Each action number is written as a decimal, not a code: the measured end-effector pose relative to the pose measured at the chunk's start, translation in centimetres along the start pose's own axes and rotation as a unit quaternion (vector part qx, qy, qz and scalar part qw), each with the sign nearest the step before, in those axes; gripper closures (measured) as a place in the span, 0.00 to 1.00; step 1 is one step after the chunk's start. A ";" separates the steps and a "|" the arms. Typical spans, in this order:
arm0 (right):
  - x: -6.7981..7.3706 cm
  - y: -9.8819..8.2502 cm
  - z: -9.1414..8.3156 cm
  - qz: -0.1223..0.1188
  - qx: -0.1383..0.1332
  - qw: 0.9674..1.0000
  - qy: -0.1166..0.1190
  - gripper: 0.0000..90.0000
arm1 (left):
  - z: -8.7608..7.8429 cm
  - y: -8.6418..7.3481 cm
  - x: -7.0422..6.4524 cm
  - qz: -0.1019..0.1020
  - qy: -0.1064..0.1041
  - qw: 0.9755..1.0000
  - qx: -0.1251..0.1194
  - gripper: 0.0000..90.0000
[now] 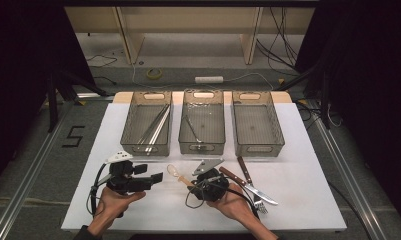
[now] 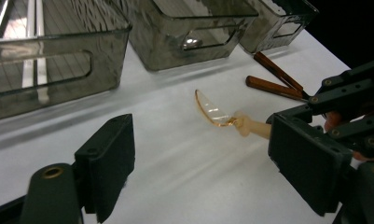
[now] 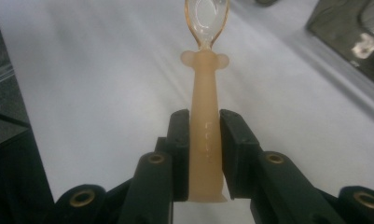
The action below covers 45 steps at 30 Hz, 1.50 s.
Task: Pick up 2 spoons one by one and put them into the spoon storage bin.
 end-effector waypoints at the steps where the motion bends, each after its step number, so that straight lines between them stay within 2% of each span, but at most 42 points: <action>1: -0.2 0.1 -0.2 0.002 -0.002 1.000 -0.001 0.84 | 0.0 0.0 0.0 0.003 0.001 1.000 -0.003 0.24; 7: -2.0 1.4 -1.6 0.018 -0.023 0.999 -0.013 0.84 | -0.1 0.0 -0.3 0.021 0.004 1.000 -0.004 0.22; 15: -4.9 4.1 -3.6 0.048 -0.057 0.997 -0.029 0.84 | -0.2 0.0 -0.2 0.028 0.018 0.999 -0.007 0.21; 27: -8.5 7.6 -4.8 0.078 -0.083 0.992 -0.049 0.84 | -0.7 0.0 -0.5 0.043 0.025 0.998 -0.025 0.19; 38: -10.2 10.7 -4.5 0.090 -0.094 0.989 -0.063 0.84 | -0.8 0.0 -0.9 0.048 0.020 0.998 -0.030 0.19; 45: -11.6 11.8 -3.7 0.106 -0.092 0.987 -0.080 0.84 | -1.0 0.1 -1.0 0.055 0.022 0.998 -0.039 0.19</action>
Point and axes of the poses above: each handheld gripper's, and its own axes: z roughly forward along the jaws, y roughly out of its top, x roughly to its left, the point moved 8 cm from there along z, roughly forward along the jaws, and after that the axes turned 7 degrees about z, right-handed, at the moved point
